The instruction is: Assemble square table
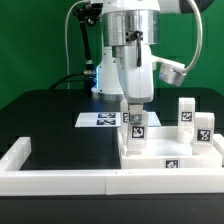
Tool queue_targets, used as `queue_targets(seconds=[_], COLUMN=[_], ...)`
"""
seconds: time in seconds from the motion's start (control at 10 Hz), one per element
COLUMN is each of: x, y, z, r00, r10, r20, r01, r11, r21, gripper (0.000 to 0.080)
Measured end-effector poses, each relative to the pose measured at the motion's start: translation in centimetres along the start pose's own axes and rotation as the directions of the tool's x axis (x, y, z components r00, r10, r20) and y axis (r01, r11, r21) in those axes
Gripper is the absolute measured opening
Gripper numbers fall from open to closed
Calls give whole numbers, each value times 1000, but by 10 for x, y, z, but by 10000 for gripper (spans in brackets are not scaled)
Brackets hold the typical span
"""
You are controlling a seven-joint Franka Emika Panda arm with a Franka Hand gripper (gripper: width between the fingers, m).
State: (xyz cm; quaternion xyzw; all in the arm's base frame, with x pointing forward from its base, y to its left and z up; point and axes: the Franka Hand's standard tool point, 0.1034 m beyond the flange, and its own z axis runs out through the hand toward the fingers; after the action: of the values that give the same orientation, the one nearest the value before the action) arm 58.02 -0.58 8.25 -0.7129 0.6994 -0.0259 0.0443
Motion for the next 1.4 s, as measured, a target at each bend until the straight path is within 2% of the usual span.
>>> queue_targets(seconds=[0.1,0.2,0.3,0.4,0.7,1.0,1.2,1.4], x=[1,4,4,3,3,1,0,0], y=[0,0,0,1,1,1,1,0], z=[0,0,0,1,1,2,2,1], r00=[1000,993,991,980,872,747,647,511], r10=[-29,-121,-131,-198,-489,-665,-762,-859], r20=[0,-1,-1,-3,-3,-1,1,1], r01=[29,121,131,198,489,665,762,859], r11=[1000,993,991,980,872,747,647,511], r21=[0,-1,0,-1,-3,-4,-4,-3], gripper=[360,567,567,624,648,649,649,649])
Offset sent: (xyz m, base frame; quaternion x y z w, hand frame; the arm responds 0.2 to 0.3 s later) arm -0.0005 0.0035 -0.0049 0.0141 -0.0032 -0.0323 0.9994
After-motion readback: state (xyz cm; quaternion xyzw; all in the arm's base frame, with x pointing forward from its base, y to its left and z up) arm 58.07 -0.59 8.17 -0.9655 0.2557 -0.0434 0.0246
